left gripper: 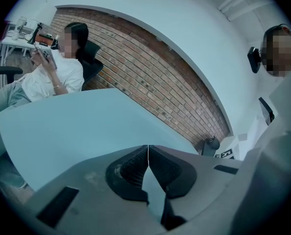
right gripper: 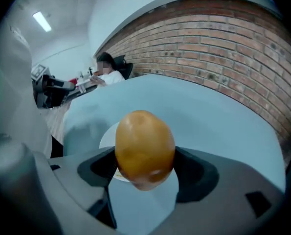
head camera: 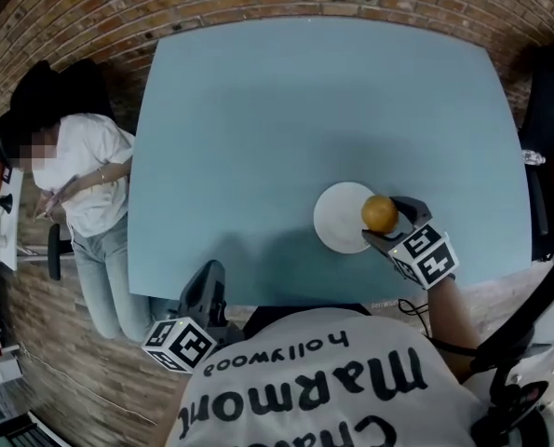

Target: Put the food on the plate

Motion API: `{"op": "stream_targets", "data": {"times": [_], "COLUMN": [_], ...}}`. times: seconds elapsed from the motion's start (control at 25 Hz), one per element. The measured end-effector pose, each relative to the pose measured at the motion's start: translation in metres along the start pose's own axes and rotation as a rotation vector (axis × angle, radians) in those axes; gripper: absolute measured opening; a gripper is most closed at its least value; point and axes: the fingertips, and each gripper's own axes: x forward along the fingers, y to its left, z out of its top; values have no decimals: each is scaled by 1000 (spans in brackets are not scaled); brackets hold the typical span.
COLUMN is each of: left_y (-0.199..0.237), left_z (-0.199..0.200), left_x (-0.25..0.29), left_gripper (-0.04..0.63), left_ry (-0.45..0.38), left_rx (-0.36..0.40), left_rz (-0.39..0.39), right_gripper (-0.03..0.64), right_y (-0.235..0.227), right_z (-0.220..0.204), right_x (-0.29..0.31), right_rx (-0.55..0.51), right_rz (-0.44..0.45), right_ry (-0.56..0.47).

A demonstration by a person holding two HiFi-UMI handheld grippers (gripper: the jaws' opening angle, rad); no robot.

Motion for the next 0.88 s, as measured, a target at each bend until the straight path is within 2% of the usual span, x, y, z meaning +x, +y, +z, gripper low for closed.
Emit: {"op": "stream_targets", "data": {"times": [0.16, 0.4, 0.68, 0.88], "left_y": [2, 12, 16, 12], "left_z": [0, 3, 2, 7], "left_x": [0, -15, -15, -13], "left_gripper": [9, 9, 9, 11], "left_ry": [-2, -14, -12, -31], "left_rx": [4, -2, -3, -3], "left_rz": [10, 48, 62, 39], "right_gripper": [334, 334, 334, 334], "right_y": [14, 31, 32, 35], "right_z": [8, 7, 6, 7], "right_x": [17, 37, 47, 48], "right_rx": [-152, -277, -337, -343], "right_rz": [59, 65, 67, 56], "right_ry": [46, 125, 161, 154]}}
